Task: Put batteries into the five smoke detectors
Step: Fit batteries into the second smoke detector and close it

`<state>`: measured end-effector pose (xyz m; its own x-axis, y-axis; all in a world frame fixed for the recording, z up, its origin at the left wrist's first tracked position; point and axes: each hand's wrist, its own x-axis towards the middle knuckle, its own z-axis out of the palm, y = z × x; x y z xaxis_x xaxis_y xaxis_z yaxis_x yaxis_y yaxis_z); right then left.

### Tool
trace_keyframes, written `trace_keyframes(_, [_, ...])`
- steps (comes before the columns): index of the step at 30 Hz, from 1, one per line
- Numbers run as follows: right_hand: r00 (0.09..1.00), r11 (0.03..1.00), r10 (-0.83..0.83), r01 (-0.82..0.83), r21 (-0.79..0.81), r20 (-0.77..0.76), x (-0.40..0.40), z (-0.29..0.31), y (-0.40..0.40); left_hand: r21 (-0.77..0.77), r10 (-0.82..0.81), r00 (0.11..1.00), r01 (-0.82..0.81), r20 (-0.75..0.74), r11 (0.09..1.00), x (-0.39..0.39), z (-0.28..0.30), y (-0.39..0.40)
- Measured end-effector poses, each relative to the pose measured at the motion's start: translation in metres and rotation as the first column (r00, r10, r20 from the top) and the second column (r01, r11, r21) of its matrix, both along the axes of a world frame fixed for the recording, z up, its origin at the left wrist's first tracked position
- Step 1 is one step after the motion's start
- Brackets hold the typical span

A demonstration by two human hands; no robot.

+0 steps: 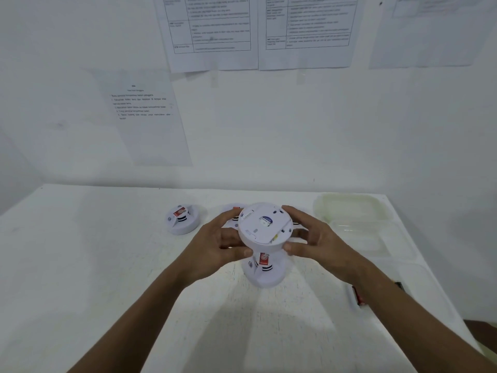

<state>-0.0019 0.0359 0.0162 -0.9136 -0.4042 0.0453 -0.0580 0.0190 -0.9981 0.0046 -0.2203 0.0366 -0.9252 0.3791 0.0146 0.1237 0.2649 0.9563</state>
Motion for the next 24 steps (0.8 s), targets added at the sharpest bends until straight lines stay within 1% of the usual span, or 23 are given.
trace_keyframes(2, [0.995,0.995,0.094,-0.095,0.030,0.043,0.003,0.001,0.000,0.015,0.013,1.000,-0.012,-0.023,1.000,-0.001,0.000,-0.001])
trace_keyframes(4, [0.990,0.987,0.125,-0.131,0.095,0.068,0.006,0.000,-0.008,-0.051,0.028,0.995,-0.033,-0.100,0.998,0.000,-0.001,0.005])
trace_keyframes(5, [0.994,0.986,0.092,-0.099,0.136,0.055,0.007,0.000,-0.013,-0.079,0.037,0.991,-0.047,-0.132,0.996,0.002,-0.002,0.010])
trace_keyframes(7, [1.000,0.982,-0.006,0.010,0.190,-0.024,0.006,-0.002,-0.021,-0.098,0.041,0.986,-0.057,-0.162,0.994,0.004,-0.004,0.018])
trace_keyframes(9, [0.997,0.985,-0.050,0.058,0.162,-0.051,0.003,-0.001,-0.020,-0.084,0.007,0.989,-0.019,-0.145,0.996,0.003,-0.004,0.019])
trace_keyframes(10, [0.999,0.991,-0.034,0.038,0.125,-0.037,0.002,0.002,-0.015,-0.066,-0.023,0.993,0.016,-0.119,0.998,0.001,-0.003,0.016])
trace_keyframes(12, [0.998,0.996,0.058,-0.056,0.064,-0.017,0.001,0.009,-0.006,-0.043,-0.068,0.996,0.066,-0.062,0.997,-0.001,0.001,0.008])
trace_keyframes(14, [0.989,0.987,0.150,-0.150,0.062,-0.003,0.001,0.012,0.001,-0.078,-0.089,0.996,0.087,-0.026,0.993,-0.003,0.003,0.001])
trace_keyframes(15, [0.985,0.983,0.170,-0.171,0.066,0.014,0.000,0.011,0.003,-0.097,-0.103,0.995,0.101,-0.011,0.990,-0.004,0.003,0.000])
trace_keyframes(17, [0.987,0.987,0.149,-0.152,0.052,0.053,-0.001,0.006,0.005,-0.114,-0.118,0.993,0.117,0.003,0.987,-0.004,0.003,0.000])
trace_keyframes(19, [0.992,0.995,0.102,-0.102,-0.002,0.068,0.000,0.003,0.004,-0.117,-0.101,0.995,0.097,-0.024,0.988,-0.004,0.005,0.001])
trace_keyframes(21, [0.996,0.996,0.084,-0.083,-0.030,0.035,0.003,0.004,0.002,-0.131,-0.082,0.993,0.070,-0.085,0.989,-0.003,0.004,0.004])
trace_keyframes(24, [0.994,0.994,0.091,-0.087,0.067,-0.059,0.006,0.007,-0.001,-0.155,0.043,0.987,-0.068,-0.158,0.986,-0.001,-0.004,0.010])
